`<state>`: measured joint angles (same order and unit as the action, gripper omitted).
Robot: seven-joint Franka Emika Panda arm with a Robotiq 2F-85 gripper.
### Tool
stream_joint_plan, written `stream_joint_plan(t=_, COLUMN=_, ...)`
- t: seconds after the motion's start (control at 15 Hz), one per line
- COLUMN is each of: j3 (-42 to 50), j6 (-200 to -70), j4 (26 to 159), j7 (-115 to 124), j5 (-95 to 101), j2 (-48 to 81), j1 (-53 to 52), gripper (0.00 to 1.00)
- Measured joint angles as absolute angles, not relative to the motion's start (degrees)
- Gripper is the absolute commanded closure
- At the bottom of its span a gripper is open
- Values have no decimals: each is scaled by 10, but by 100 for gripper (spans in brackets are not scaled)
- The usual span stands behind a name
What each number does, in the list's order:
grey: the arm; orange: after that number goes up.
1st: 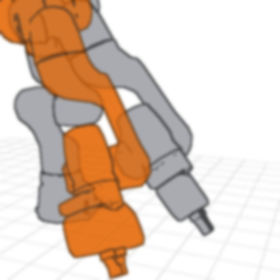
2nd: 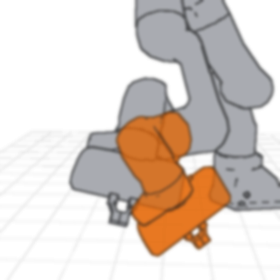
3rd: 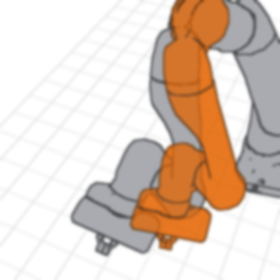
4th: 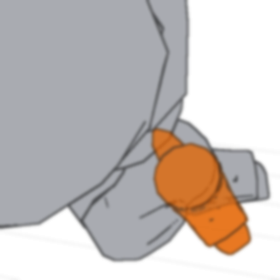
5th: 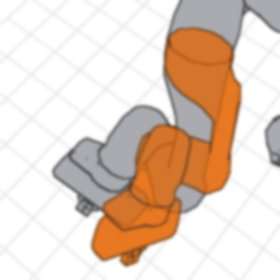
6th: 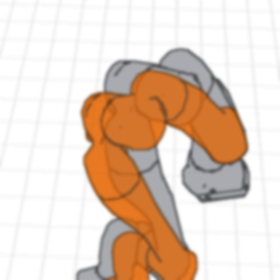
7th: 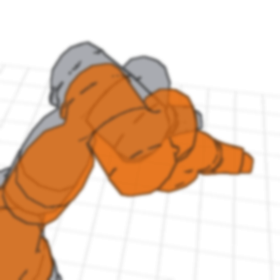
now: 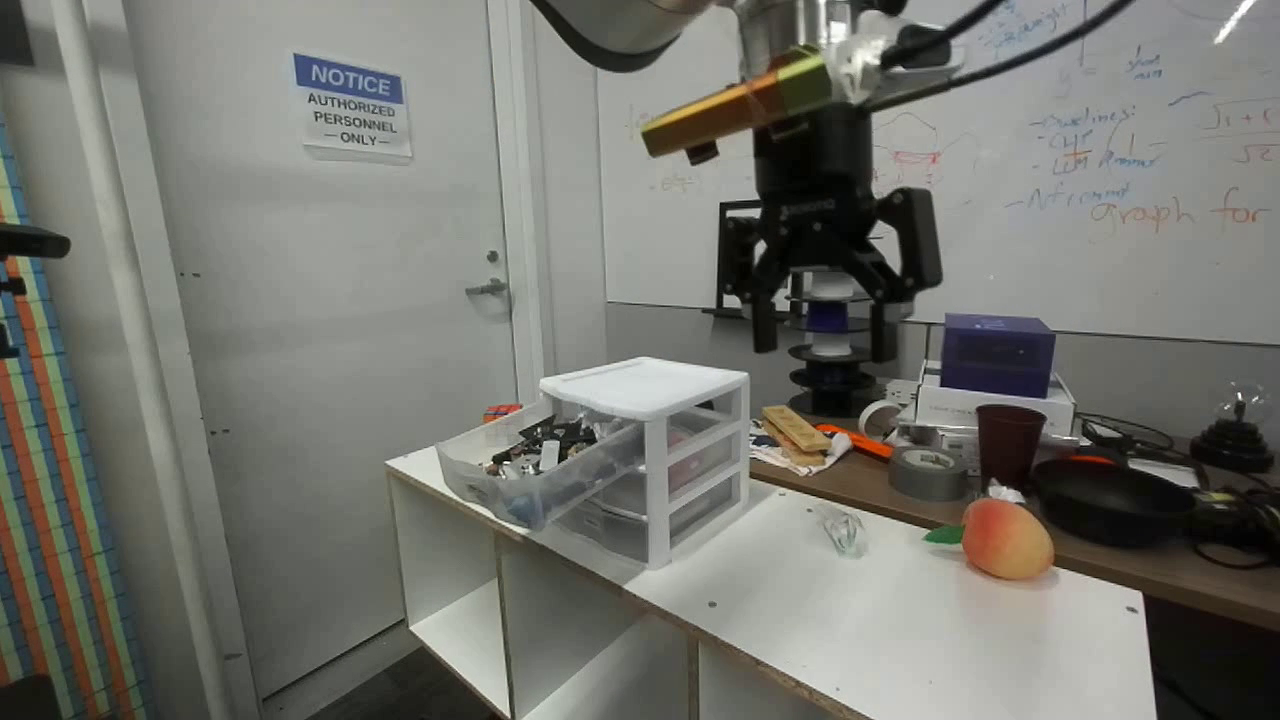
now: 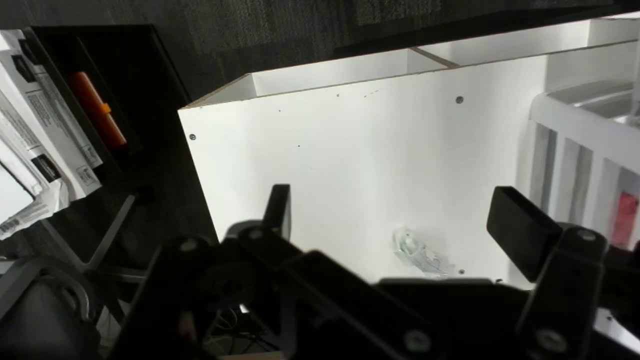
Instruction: Put the usb and the transparent package inside the drawer and close it
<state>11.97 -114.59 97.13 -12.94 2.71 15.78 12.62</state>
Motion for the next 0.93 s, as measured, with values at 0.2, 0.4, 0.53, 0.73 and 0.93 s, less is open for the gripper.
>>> stream_joint_plan(t=0.2, j3=119, j6=-1129, j4=889, j7=-128, j5=10, j2=241, j1=158, gripper=0)
stream_joint_plan(t=0.4, j3=111, j6=-1091, j4=819, j7=-130, j5=8, j2=294, j1=169, gripper=0)
stream_joint_plan(t=0.53, j3=105, j6=-1078, j4=800, j7=-130, j5=9, j2=302, j1=166, gripper=0)
stream_joint_plan(t=0.73, j3=104, j6=-1071, j4=792, j7=-130, j5=9, j2=302, j1=165, gripper=0)
stream_joint_plan(t=0.93, j3=104, j6=-1071, j4=792, j7=-130, j5=9, j2=302, j1=165, gripper=0)
